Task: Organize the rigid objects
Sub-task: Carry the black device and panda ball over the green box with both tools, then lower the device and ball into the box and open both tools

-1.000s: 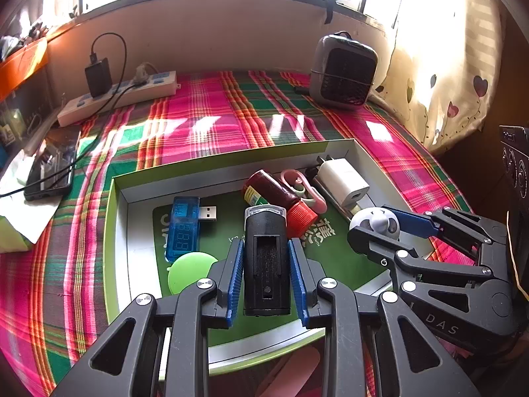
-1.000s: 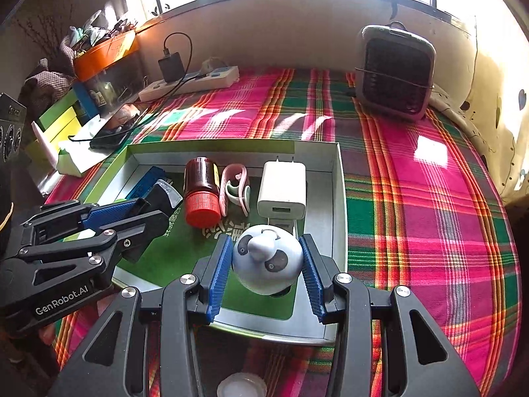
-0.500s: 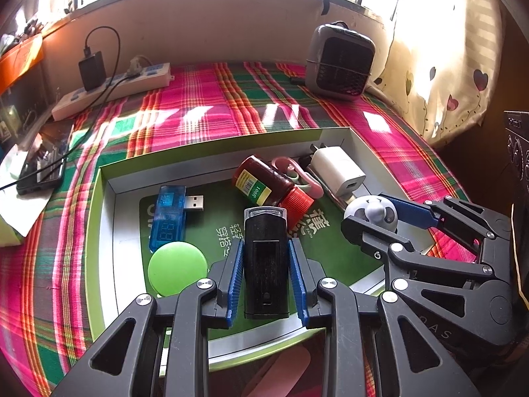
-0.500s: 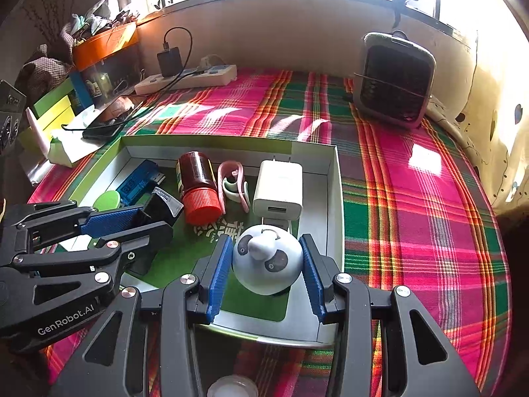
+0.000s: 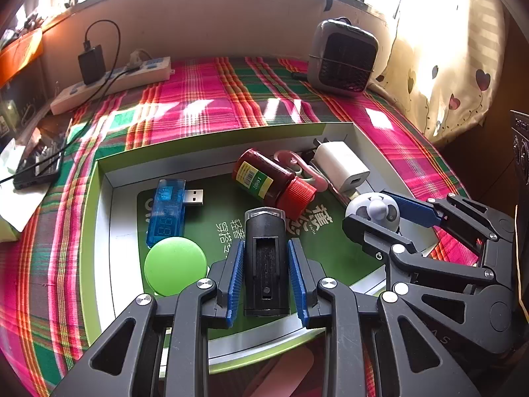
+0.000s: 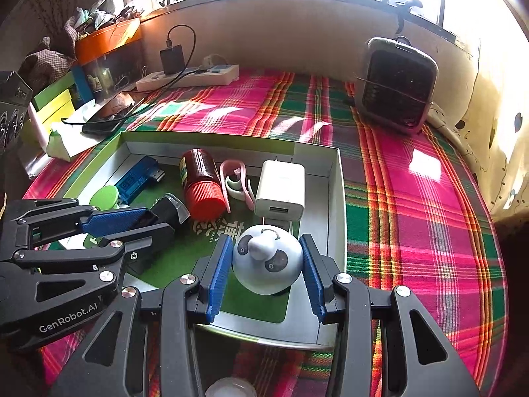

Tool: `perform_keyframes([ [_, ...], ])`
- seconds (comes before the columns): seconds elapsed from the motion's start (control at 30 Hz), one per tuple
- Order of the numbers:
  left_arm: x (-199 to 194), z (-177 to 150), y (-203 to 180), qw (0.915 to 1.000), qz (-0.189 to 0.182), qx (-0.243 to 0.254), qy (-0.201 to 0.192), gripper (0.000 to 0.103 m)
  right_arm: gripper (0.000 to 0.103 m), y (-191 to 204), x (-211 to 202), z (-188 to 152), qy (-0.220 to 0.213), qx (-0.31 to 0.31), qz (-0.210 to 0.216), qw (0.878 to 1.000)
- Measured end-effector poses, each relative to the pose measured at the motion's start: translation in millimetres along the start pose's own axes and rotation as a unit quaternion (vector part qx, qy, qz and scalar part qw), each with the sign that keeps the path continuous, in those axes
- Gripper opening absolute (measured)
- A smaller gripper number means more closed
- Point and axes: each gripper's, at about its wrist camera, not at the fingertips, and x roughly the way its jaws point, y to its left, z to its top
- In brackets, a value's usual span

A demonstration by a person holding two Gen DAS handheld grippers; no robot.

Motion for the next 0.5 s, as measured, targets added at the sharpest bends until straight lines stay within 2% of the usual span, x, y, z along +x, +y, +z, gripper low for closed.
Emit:
perform_keyframes([
  [0.5, -2.2, -2.3, 0.9, 1.0, 0.001, -0.004, -0.001, 0.027, 0.043, 1.0, -0.3, -1.2, -0.002, -0.004, -0.004, 1.0],
])
